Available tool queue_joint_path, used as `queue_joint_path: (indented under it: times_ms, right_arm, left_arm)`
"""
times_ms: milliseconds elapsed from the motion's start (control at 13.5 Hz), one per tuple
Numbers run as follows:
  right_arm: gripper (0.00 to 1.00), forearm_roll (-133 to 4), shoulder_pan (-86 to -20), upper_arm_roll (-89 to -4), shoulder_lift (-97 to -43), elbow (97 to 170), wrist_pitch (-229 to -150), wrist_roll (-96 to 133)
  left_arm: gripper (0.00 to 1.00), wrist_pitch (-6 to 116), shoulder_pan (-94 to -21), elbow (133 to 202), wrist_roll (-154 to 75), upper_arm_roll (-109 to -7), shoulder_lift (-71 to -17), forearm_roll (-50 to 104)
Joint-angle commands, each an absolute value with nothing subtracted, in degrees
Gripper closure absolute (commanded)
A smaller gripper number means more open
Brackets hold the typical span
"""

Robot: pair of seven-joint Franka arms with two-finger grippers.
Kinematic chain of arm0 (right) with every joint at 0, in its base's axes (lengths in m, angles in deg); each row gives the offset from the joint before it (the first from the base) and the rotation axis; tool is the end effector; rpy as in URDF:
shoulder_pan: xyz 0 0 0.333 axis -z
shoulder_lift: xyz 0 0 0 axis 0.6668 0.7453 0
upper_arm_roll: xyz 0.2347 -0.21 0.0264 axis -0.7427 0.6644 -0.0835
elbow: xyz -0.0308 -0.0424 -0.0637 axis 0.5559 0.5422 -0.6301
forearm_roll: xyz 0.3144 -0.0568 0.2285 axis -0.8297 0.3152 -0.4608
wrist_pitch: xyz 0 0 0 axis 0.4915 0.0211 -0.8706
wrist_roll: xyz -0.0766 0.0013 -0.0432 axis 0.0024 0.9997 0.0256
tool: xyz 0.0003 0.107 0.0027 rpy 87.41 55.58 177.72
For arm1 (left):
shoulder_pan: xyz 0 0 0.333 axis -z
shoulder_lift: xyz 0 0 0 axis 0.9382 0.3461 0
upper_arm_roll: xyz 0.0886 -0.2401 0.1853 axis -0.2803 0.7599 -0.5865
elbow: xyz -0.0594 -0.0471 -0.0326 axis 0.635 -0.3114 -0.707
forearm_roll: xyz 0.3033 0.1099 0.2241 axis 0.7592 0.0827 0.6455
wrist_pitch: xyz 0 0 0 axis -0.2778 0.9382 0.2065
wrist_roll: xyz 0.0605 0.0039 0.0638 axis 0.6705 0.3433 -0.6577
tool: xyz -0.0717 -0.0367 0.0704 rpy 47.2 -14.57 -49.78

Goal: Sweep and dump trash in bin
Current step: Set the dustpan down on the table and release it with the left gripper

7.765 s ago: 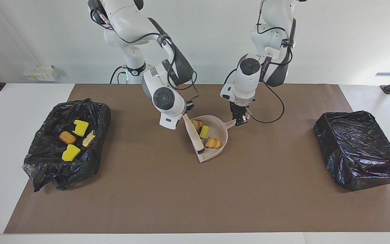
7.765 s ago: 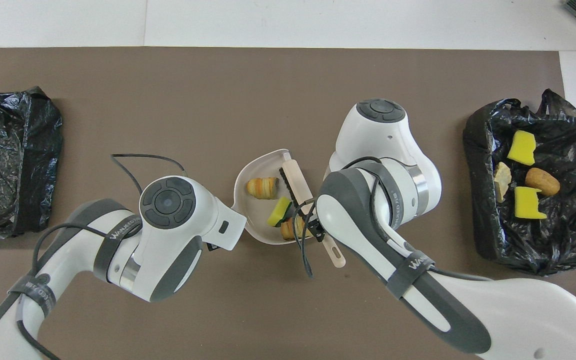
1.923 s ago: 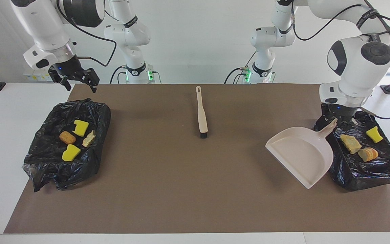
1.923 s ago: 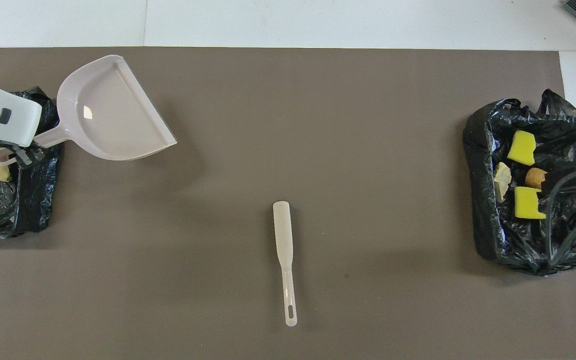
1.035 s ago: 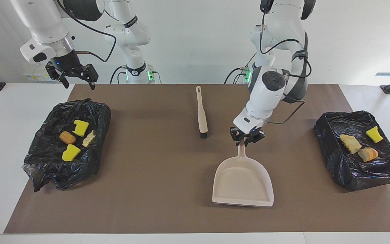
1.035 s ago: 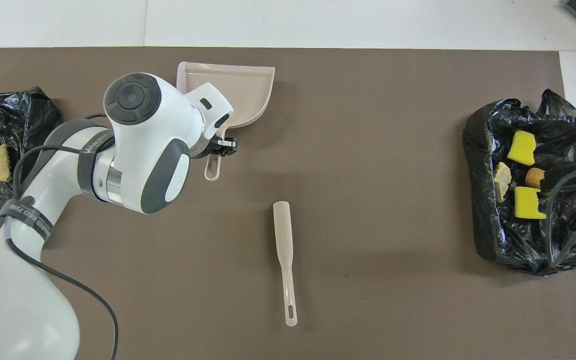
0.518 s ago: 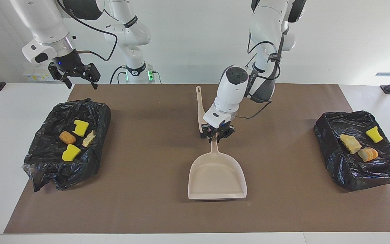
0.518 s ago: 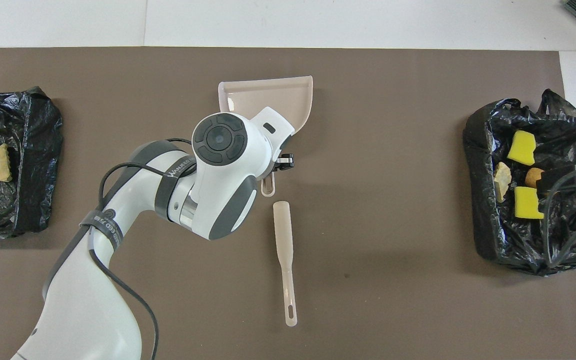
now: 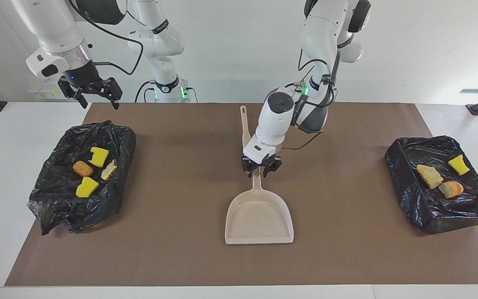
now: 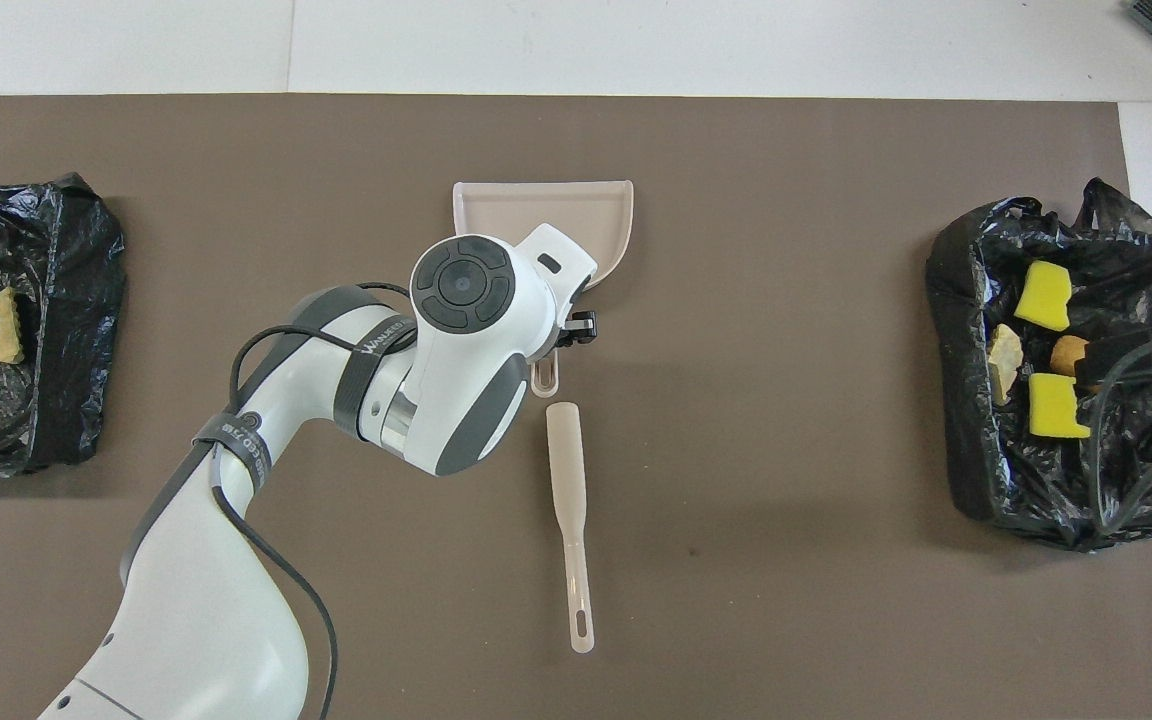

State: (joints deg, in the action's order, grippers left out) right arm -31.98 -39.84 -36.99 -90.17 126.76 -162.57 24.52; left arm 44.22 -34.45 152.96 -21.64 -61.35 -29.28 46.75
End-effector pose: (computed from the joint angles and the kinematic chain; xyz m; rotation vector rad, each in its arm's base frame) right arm 0.5245 -0.0424 0.6176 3.1176 -0.0686 -0.0421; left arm 0.5601 -0.3931 0.3732 3.0001 0.0288 0.1138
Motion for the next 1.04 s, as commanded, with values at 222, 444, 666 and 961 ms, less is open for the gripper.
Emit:
queue_joint_path:
  times_ms: [222,444,666,961]
  right_arm:
    - [0.00,-32.43,-39.44,-36.85,-90.04,126.29,-162.91,23.45]
    - [0.00,-32.86,-39.36,-36.85,-90.04,126.20,-162.73,22.83]
    - [0.00,-33.48,-39.36,-36.85,-90.13,126.20,-162.29,23.01]
    - [0.00,-33.65,-39.44,-37.20,-90.13,126.29,-162.12,23.62]
  left_arm:
    - [0.00,36.73,-40.82,151.26,-21.98,-62.46,-33.79,46.63]
    - [0.00,33.04,-46.54,148.46,-24.51,-62.72,-34.23,46.81]
    - [0.00,28.73,-52.07,146.16,-31.80,-62.72,-34.58,46.90]
    - [0.00,23.02,-59.27,146.51,-44.79,-62.72,-39.05,46.81]
